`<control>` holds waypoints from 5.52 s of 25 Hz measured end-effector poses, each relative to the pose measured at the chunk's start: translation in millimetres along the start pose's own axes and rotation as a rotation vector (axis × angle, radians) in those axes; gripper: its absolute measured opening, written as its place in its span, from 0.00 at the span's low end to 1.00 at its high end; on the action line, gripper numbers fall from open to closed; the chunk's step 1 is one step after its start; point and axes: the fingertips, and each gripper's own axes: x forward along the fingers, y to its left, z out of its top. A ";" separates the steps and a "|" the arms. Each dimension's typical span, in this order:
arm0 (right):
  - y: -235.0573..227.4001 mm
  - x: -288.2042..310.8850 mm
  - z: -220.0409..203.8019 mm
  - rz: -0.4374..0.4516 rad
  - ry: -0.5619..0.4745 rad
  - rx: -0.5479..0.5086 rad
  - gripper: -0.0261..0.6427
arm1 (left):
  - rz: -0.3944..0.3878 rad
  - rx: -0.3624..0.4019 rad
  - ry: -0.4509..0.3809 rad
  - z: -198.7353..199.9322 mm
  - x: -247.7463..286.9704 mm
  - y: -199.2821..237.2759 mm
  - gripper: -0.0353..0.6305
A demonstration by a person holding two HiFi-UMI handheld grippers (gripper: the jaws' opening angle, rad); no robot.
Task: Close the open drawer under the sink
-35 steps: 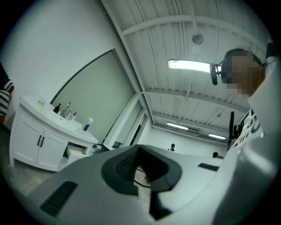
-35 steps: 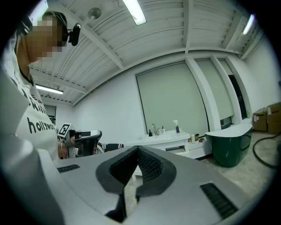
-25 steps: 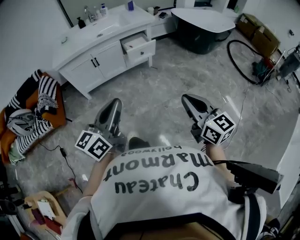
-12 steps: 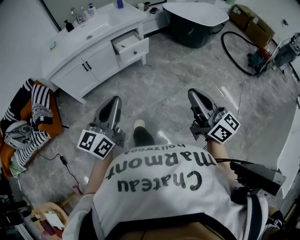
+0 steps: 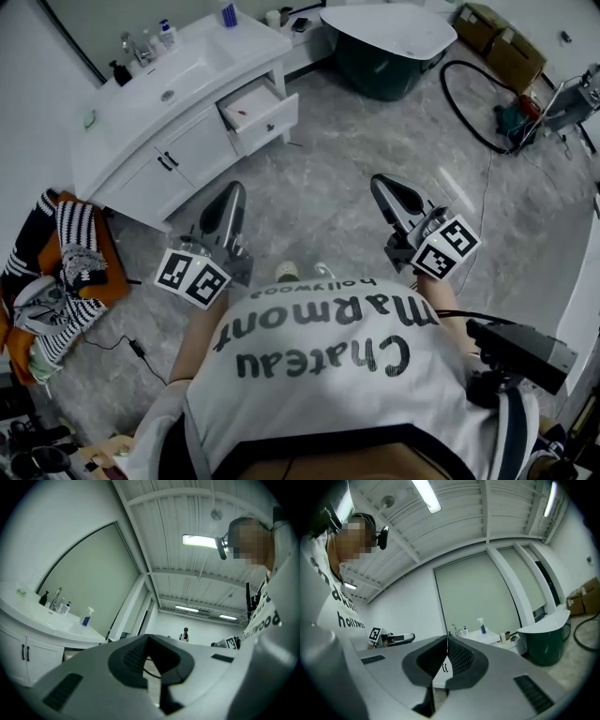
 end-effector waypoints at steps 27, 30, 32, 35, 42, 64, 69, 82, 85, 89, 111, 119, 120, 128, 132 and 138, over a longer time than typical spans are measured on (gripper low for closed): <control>-136.8 208.5 -29.4 -0.150 0.102 0.161 0.06 | -0.073 -0.020 0.112 11.6 150.7 184.1 0.07; -149.3 222.9 -27.2 -0.102 0.081 0.155 0.06 | -0.062 -0.018 0.122 2.7 168.8 186.2 0.06; -161.9 233.3 -32.2 -0.074 0.110 0.142 0.06 | -0.048 -0.009 0.126 -2.8 182.1 188.6 0.07; -187.4 250.2 -38.0 -0.019 0.169 0.145 0.06 | 0.003 0.004 0.121 -8.7 204.2 196.8 0.07; -263.2 279.8 -22.1 0.136 0.280 0.136 0.06 | 0.177 -0.028 0.070 -18.8 264.1 201.0 0.06; -345.8 339.2 -69.3 0.509 0.454 0.215 0.06 | 0.626 -0.030 0.067 -99.5 311.8 221.5 0.07; -336.3 342.9 -106.9 0.532 0.541 0.262 0.06 | 0.677 -0.001 0.228 -152.8 320.0 243.2 0.07; -353.9 353.5 -241.8 0.439 0.703 0.392 0.06 | 0.680 -0.110 0.327 -278.2 314.5 337.6 0.07; -356.2 354.1 -268.1 0.412 0.720 0.441 0.06 | 0.672 -0.103 0.398 -311.3 312.3 354.1 0.07; -363.2 359.4 -292.9 0.398 0.714 0.477 0.06 | 0.689 -0.102 0.456 -353.3 313.2 382.6 0.07; -399.4 332.1 -348.7 0.291 0.784 0.579 0.06 | 0.835 -0.040 0.596 -425.7 334.3 446.6 0.24; -403.1 331.7 -353.6 0.291 0.786 0.590 0.06 | 0.841 -0.048 0.581 -428.2 333.6 446.9 0.24; -403.3 331.2 -354.2 0.292 0.789 0.590 0.06 | 0.838 -0.052 0.579 -428.4 334.0 447.3 0.24; -405.4 337.3 -356.5 0.295 0.794 0.590 0.06 | 0.838 -0.059 0.561 -422.3 339.8 466.0 0.24; -404.0 341.4 -361.8 0.291 0.796 0.592 0.06 | 0.848 -0.056 0.558 -421.5 338.7 477.1 0.24; -405.2 346.1 -363.0 0.283 0.798 0.592 0.06 | 0.849 -0.058 0.561 -419.8 339.7 483.9 0.24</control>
